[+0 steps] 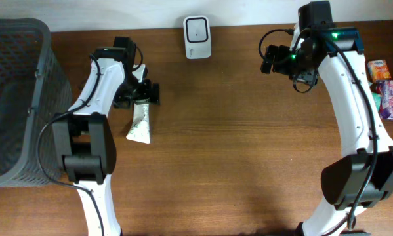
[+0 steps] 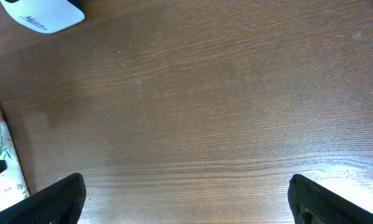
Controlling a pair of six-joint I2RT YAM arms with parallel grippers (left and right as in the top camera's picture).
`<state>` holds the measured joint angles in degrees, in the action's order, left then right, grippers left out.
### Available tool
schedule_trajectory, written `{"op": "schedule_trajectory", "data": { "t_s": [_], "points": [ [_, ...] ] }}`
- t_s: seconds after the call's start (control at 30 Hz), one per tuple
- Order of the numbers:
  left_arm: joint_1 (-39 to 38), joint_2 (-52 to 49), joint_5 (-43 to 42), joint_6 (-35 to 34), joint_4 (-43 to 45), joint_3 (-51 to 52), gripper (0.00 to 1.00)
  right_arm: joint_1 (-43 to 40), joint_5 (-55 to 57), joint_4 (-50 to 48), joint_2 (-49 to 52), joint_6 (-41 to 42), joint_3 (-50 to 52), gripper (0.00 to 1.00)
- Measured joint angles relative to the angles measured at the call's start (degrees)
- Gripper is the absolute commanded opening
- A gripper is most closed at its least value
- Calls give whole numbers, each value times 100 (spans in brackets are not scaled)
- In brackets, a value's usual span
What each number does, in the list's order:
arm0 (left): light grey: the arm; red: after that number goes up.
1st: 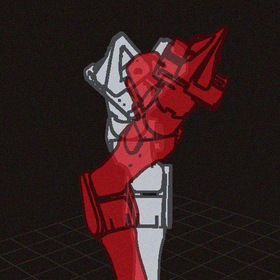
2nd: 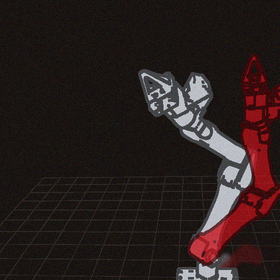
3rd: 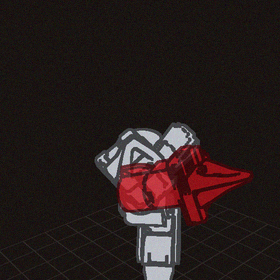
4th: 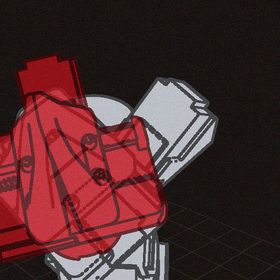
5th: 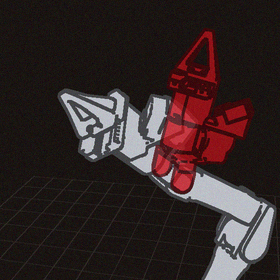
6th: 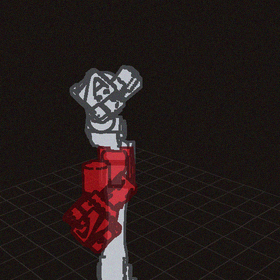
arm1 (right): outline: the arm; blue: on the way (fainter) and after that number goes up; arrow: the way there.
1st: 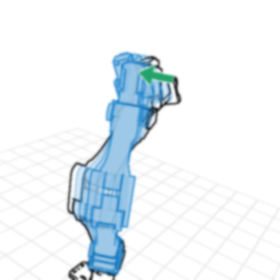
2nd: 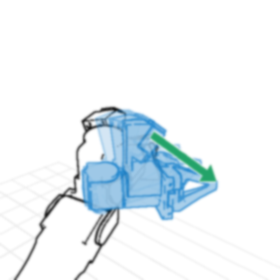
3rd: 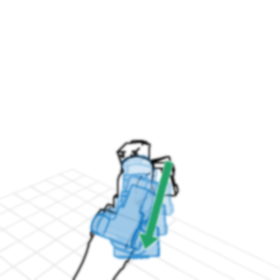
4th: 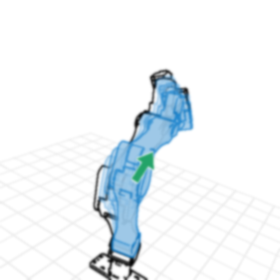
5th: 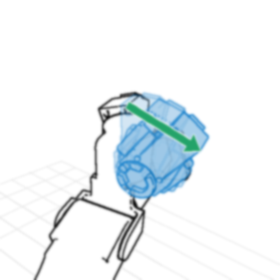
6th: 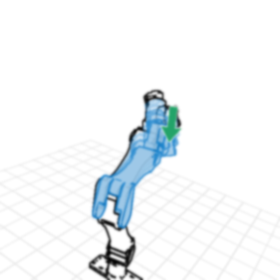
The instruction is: Scan the item barcode
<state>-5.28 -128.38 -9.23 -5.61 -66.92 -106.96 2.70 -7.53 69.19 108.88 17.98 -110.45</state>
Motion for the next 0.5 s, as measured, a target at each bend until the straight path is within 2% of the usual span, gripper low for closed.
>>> {"op": "schedule_trajectory", "data": {
  "t_s": [0.1,0.23,0.33,0.43,0.5],
  "points": [
    [35,-415,129,-15,-17,4,84,0,0,0,0,0,0,99],
    [-195,-492,33,48,-35,11,84,0,0,-4,0,-2,0,98],
    [-822,-492,-227,96,-37,11,87,0,2,0,2,4,0,98],
    [-1617,-492,-350,90,0,-11,86,0,2,0,2,2,0,98],
    [-1875,-492,-214,-144,9,-20,89,0,2,0,2,0,0,98]
  ]
}}
